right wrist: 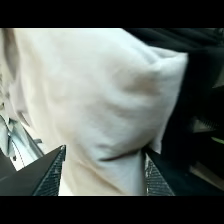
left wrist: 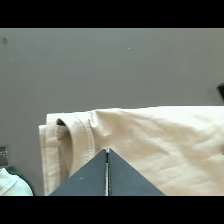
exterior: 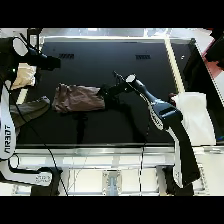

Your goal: Fold the shirts.

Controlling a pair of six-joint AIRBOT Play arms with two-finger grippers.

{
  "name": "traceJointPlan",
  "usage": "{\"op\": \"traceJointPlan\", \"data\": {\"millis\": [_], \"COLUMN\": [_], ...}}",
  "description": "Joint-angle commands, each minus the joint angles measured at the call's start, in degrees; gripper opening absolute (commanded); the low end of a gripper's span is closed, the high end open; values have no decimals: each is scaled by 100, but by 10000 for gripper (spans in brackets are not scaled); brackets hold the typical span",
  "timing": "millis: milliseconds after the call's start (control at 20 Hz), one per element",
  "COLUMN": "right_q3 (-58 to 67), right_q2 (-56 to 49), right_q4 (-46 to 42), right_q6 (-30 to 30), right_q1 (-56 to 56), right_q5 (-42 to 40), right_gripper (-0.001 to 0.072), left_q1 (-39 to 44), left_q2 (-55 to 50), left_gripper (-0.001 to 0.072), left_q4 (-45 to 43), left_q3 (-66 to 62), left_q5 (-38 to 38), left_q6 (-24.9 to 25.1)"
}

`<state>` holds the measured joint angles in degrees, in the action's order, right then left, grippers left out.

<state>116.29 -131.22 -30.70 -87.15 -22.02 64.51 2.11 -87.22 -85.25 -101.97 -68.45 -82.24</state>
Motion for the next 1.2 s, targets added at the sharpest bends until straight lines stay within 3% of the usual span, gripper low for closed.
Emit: {"op": "traceJointPlan", "data": {"millis": [0,100,200,350,500,650,950,1150], "right_q3": [57,170,203,203,186,138,92,-138], "right_q2": [-87,-68,-35,133,756,1475,2210,2199], "right_q4": [205,236,210,-153,-2264,-3335,-3373,-3359], "right_q6": [-50,216,299,289,-138,-155,-232,66], "right_q1": [-131,-133,-98,138,621,1224,2055,2048], "right_q5": [20,17,4,264,1071,1766,2308,1827], "right_gripper": [430,127,75,66,62,61,81,72], "left_q1": [4,4,4,4,-2,0,4,4], "left_q2": [0,0,0,0,0,0,-7,-7], "left_gripper": [12,12,12,12,12,12,12,12], "left_q4": [0,-2,-2,-2,-4,-2,52,365], "left_q3": [2,2,2,2,2,2,4,4], "left_q5": [-2,0,-2,-2,-2,-2,-2,0], "left_q6": [4,4,4,4,4,2,-2,0]}}
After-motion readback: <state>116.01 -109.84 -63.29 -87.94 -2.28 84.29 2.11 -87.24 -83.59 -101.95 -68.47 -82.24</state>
